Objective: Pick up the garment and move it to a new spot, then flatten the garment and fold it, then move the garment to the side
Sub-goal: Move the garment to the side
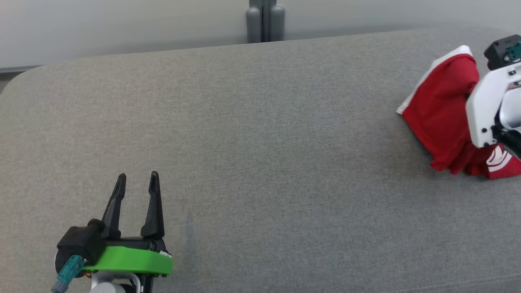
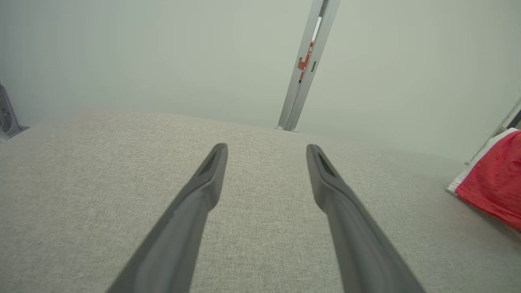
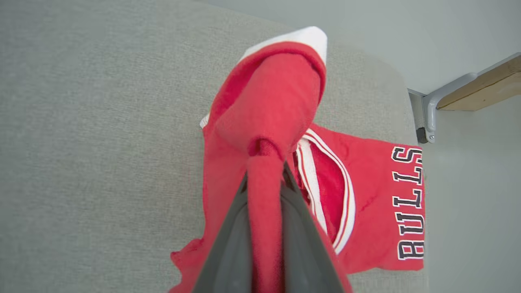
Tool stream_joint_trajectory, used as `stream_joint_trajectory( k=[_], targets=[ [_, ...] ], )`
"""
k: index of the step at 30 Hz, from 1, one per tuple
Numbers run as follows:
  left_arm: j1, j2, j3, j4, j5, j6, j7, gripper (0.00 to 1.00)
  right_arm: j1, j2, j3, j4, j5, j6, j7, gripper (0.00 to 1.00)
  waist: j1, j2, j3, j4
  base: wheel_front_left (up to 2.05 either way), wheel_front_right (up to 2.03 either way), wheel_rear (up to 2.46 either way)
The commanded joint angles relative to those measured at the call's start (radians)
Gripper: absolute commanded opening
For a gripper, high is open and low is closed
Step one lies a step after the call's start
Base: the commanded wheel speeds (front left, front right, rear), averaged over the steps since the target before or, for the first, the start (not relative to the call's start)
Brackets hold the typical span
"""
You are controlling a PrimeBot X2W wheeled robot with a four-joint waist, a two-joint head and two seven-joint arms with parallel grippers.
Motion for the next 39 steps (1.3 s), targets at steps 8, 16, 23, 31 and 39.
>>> stream_joint_trajectory(
  k=[8, 16, 23, 31, 39],
  targets=[
    [-0.071, 0.035, -0.039, -0.007, 0.010, 0.000, 0.000, 1.00, 0.055, -0.184, -0.040, 0.002, -0.039, -0.001, -0.146, 0.00, 0.0000, 0.0000, 0.094, -0.056, 0.00, 0.00, 0.00],
    [-0.121, 0.077, -0.060, -0.016, 0.009, 0.000, 0.000, 1.00, 0.074, -0.271, -0.030, 0.085, -0.107, -0.001, -0.321, 0.00, 0.0000, 0.0000, 0.187, -0.027, 0.00, 0.00, 0.00],
    [-0.149, 0.091, -0.074, -0.034, 0.014, 0.000, 0.000, 1.00, 0.115, -0.326, -0.087, 0.161, -0.161, -0.001, -0.410, 0.15, 0.0000, 0.0000, 0.243, -0.001, 0.00, 0.00, 0.00],
    [-0.165, 0.086, -0.079, -0.028, 0.016, 0.000, 0.000, 1.00, 0.147, -0.294, -0.190, 0.200, -0.279, -0.001, -0.506, 1.00, 0.0000, 0.0000, 0.241, 0.000, 0.00, 0.00, 0.00],
    [-0.159, 0.069, -0.080, -0.016, 0.006, 0.000, 0.000, 1.00, 0.153, -0.220, -0.269, 0.142, -0.300, -0.001, -0.567, 1.00, 0.0000, 0.0000, 0.188, -0.002, 0.00, 0.00, 0.00]
  ],
)
